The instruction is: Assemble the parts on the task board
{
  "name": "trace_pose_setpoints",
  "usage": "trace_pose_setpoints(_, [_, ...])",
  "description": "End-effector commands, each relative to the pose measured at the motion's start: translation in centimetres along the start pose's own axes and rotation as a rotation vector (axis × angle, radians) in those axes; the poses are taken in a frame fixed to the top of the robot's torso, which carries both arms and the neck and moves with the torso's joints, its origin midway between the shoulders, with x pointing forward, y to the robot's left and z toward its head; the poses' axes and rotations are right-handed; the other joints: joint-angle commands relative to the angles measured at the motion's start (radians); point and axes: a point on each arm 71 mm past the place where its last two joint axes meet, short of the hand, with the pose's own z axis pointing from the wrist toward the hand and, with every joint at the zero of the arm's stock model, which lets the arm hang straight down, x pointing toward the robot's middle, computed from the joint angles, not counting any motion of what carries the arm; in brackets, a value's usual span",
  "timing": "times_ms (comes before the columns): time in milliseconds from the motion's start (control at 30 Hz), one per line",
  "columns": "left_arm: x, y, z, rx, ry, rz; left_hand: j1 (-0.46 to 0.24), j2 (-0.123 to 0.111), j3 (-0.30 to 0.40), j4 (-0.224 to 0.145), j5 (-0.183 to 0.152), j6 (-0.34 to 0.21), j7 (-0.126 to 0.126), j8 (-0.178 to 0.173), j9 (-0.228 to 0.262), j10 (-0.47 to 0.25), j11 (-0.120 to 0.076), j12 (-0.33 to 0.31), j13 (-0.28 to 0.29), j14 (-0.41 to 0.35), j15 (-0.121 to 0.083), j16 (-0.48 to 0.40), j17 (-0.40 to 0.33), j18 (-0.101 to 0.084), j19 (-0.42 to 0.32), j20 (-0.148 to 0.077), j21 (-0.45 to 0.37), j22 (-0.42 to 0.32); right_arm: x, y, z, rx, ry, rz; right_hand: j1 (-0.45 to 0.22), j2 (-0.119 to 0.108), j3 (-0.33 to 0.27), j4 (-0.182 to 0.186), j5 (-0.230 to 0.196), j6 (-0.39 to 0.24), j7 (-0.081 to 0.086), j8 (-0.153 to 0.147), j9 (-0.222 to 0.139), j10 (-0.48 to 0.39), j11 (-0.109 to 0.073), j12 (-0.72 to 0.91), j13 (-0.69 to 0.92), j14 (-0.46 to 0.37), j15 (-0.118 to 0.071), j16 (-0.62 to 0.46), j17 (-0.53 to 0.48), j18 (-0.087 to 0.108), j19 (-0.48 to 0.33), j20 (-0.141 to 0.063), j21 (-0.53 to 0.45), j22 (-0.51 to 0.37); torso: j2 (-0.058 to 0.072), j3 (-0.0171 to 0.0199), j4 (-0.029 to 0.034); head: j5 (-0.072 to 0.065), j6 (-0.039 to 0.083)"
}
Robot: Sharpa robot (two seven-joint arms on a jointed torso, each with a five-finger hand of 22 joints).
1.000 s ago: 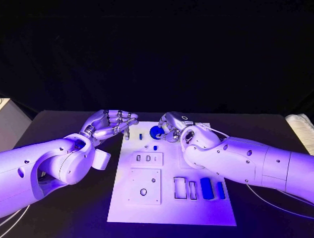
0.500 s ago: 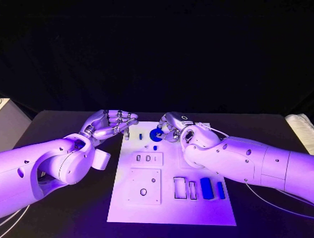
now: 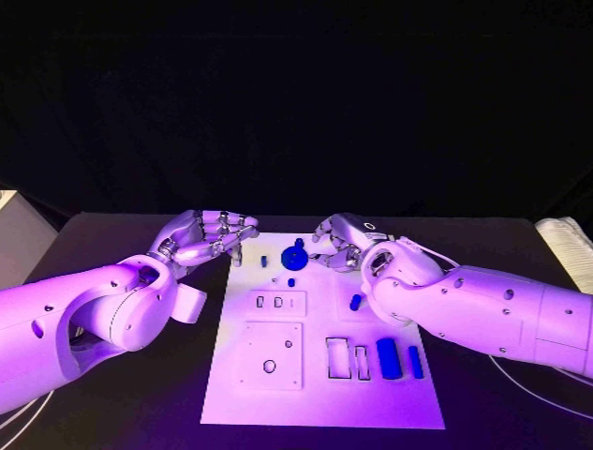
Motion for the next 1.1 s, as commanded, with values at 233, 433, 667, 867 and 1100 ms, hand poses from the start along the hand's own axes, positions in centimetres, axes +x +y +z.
trace_pose_setpoints(233, [-0.2, -0.1, 0.1, 0.011, 0.009, -0.011, 0.003, 0.004, 0.006, 0.0, -0.006, -0.007, -0.002, 0.001, 0.002, -0.007, -0.003, -0.005, 0.002, 0.001, 0.001, -0.003, -0.001, 0.009, -0.007, 0.001, 0.0, -0.004, -5.7, -4.0, -3.3, -0.04, -0.033, 0.247, 0.011, 0.007, 0.01, -0.017, -0.001, -0.008, 0.001, -0.007, -0.003, 0.073, 0.01, -0.008, 0.231, 0.105, 0.012, 0.005, 0.26, -0.014, 0.106, 0.012, 0.002, 0.263, -0.016, 0.0062, -0.0226, 0.007, 0.002])
trace_pose_setpoints(433, [-0.2, 0.0, 0.1, 0.011, 0.012, -0.013, 0.003, 0.004, 0.006, 0.0, -0.006, -0.007, -0.002, 0.001, 0.002, -0.007, -0.003, -0.005, 0.002, 0.001, 0.001, -0.004, -0.001, 0.009, -0.007, 0.002, 0.001, -0.003, -7.3, -7.5, -5.2, -0.015, 0.032, 0.243, 0.034, -0.004, 0.017, -0.042, -0.001, -0.005, 0.0, -0.009, -0.005, 0.073, 0.011, -0.009, 0.231, 0.106, 0.011, 0.006, 0.263, -0.014, 0.106, 0.012, 0.002, 0.263, -0.019, 0.0132, -0.0295, 0.009, 0.002])
trace_pose_setpoints(667, [0.0, 0.0, 0.2, 0.014, 0.023, -0.018, 0.003, 0.004, 0.007, 0.0, -0.006, -0.007, -0.002, 0.001, 0.002, -0.007, -0.003, -0.004, 0.002, 0.0, 0.002, -0.004, -0.002, 0.009, -0.008, 0.002, 0.002, -0.002, -8.1, -11.6, -6.6, 0.027, 0.058, 0.16, 0.055, -0.02, 0.02, -0.065, -0.001, -0.005, -0.003, -0.012, -0.007, 0.069, 0.008, -0.013, 0.227, 0.106, 0.005, 0.006, 0.263, -0.014, 0.106, 0.008, 0.002, 0.263, -0.019, 0.0207, -0.0306, -0.003, 0.002])
trace_pose_setpoints(867, [0.1, 0.0, 0.2, 0.015, 0.027, -0.02, 0.003, 0.004, 0.007, 0.0, -0.006, -0.007, -0.002, 0.001, 0.002, -0.007, -0.003, -0.004, 0.002, 0.0, 0.002, -0.004, -0.002, 0.009, -0.008, 0.002, 0.002, -0.002, -7.4, -14.1, -7.4, 0.076, 0.079, 0.117, 0.064, -0.031, 0.017, -0.078, -0.001, -0.019, -0.001, -0.023, -0.012, 0.064, 0.009, -0.018, 0.222, 0.106, 0.008, 0.006, 0.263, -0.014, 0.106, 0.009, 0.002, 0.263, -0.017, 0.0227, -0.0326, -0.008, 0.001])
trace_pose_setpoints(1100, [0.2, 0.0, 0.2, 0.015, 0.03, -0.021, 0.003, 0.003, 0.007, 0.0, -0.006, -0.007, -0.002, 0.001, 0.003, -0.007, -0.003, -0.004, 0.002, 0.0, 0.002, -0.004, -0.002, 0.009, -0.008, 0.002, 0.002, -0.002, -6.4, -15.3, -7.0, 0.136, 0.051, 0.084, 0.067, -0.025, 0.021, -0.083, -0.001, -0.029, 0.004, -0.032, -0.015, 0.063, 0.012, -0.019, 0.221, 0.106, 0.013, 0.006, 0.263, -0.014, 0.106, 0.012, 0.002, 0.263, -0.011, 0.0274, -0.0335, -0.006, 0.001])
